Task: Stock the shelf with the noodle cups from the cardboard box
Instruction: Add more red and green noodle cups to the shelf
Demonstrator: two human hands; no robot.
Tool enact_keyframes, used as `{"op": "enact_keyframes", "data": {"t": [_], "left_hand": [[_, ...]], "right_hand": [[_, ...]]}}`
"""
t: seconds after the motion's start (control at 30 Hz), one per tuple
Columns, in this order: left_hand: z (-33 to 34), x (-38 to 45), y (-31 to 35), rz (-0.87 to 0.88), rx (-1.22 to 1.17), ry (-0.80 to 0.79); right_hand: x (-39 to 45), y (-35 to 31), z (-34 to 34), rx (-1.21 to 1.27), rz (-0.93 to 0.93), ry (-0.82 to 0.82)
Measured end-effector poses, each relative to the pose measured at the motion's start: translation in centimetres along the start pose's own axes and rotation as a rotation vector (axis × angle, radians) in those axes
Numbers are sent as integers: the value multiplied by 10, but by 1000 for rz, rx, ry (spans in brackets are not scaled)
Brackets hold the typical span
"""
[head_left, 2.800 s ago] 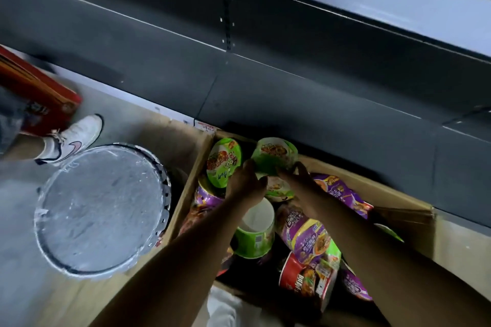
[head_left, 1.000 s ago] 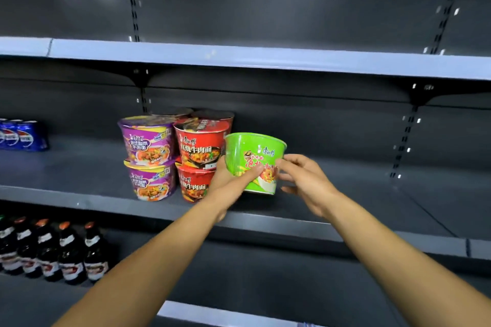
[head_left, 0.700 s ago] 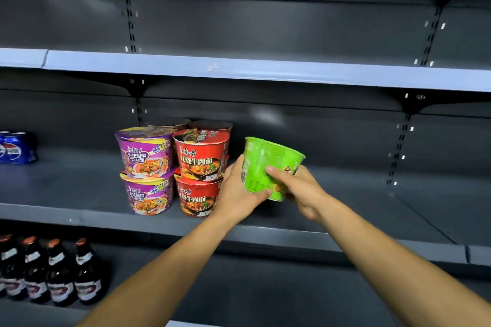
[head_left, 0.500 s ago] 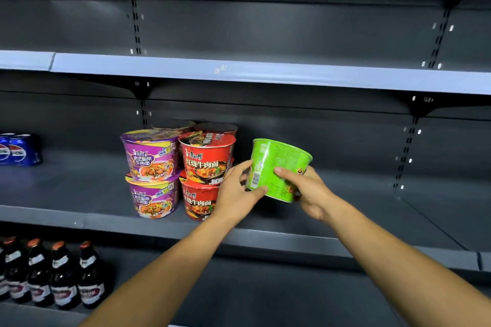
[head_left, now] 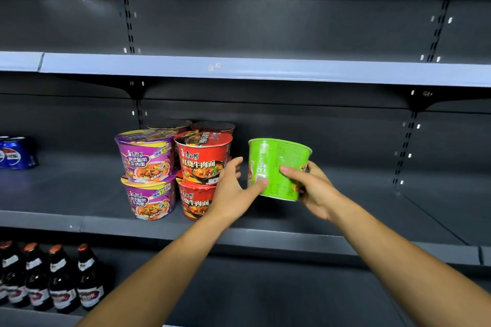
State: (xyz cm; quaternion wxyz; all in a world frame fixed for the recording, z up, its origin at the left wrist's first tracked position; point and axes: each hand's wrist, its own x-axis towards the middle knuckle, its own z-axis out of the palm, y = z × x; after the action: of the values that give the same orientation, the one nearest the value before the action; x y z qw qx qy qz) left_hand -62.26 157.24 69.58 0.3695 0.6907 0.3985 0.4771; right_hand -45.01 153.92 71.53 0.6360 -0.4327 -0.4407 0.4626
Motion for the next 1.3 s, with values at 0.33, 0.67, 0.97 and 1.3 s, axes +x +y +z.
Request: {"op": "enact_keyframes", "data": {"t": [0.33,0.67,0.97,1.3], "left_hand": [[15,8,1,42,-53,-18],[13,6,-1,-229,-540,-179],[13,8,2,-222,-634,-253],[22,6,-11,-167,-469,-242]], "right_hand": [[2,0,-1,15,-3,113],[2,-9,-22,-10,21,50],[-12,-15,-27,9,88,-157],[-11,-6,-17,-222,8,-117]]}}
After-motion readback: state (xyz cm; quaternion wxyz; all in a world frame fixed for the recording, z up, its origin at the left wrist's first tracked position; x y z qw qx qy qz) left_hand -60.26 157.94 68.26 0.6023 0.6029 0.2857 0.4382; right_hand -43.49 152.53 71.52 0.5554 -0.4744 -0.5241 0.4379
